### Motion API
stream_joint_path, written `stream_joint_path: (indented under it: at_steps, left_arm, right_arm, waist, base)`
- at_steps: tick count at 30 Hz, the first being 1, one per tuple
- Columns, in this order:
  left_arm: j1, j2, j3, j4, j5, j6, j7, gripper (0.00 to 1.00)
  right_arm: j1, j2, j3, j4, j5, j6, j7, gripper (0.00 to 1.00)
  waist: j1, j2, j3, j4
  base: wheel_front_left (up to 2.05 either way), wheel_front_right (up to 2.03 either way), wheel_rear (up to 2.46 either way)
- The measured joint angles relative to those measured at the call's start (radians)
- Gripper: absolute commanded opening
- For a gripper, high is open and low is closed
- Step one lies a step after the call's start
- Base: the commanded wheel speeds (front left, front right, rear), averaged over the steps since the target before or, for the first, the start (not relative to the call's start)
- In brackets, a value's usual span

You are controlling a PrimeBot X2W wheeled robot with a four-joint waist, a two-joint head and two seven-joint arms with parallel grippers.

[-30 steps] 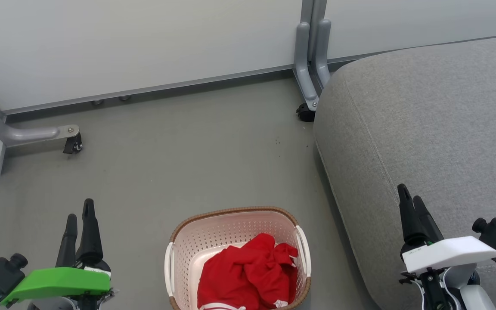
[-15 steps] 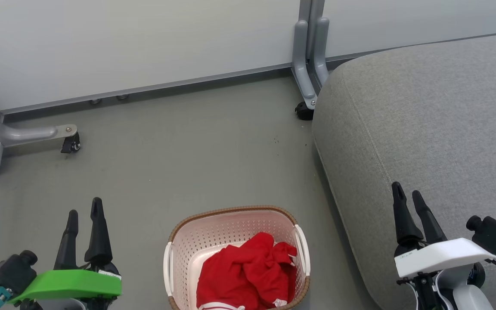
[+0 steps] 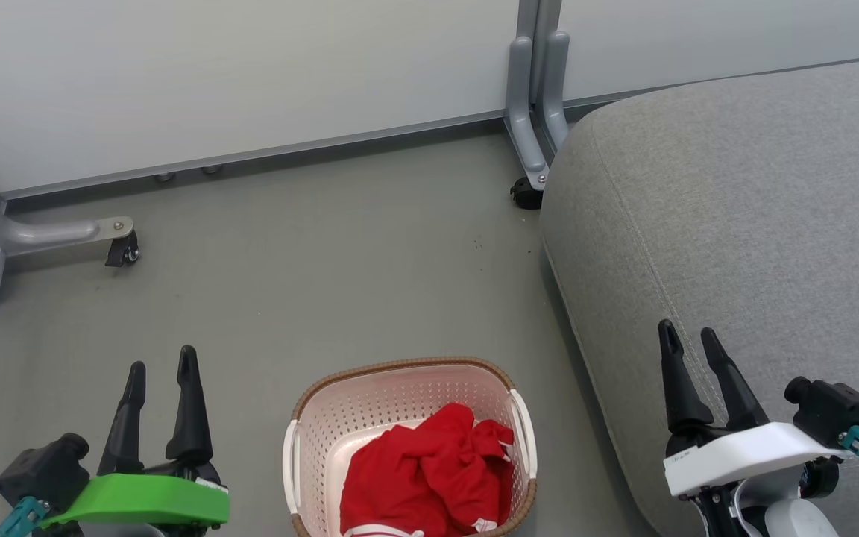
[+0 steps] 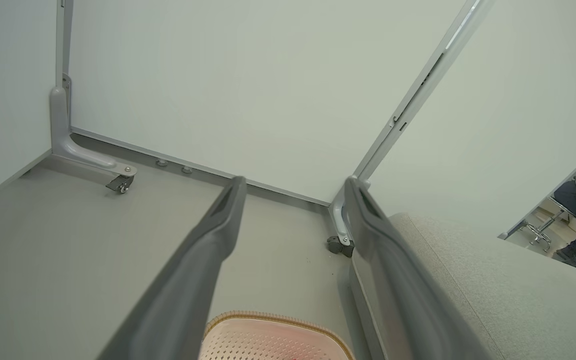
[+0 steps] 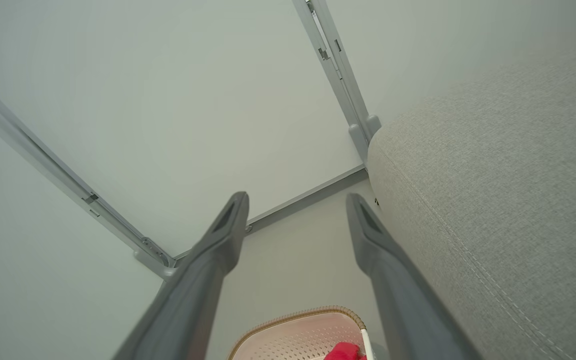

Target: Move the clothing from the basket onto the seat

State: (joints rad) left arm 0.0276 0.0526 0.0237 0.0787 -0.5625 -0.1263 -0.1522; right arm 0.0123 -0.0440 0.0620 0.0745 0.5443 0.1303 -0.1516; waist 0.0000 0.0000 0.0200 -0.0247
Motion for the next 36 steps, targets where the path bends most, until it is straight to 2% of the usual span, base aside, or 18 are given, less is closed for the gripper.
stream_joint_path:
  at_steps: [36]
  left_arm:
    - [0.034, 0.019, -0.058, -0.025, 0.314, -0.002, -0.078, 1.0]
  right_arm:
    - [0.029, -0.003, 0.051, -0.061, -0.311, 0.0, -0.079, 1.0]
  waist:
    - [0.0, 0.0, -0.007, -0.011]
  base:
    - [0.0, 0.0, 0.0]
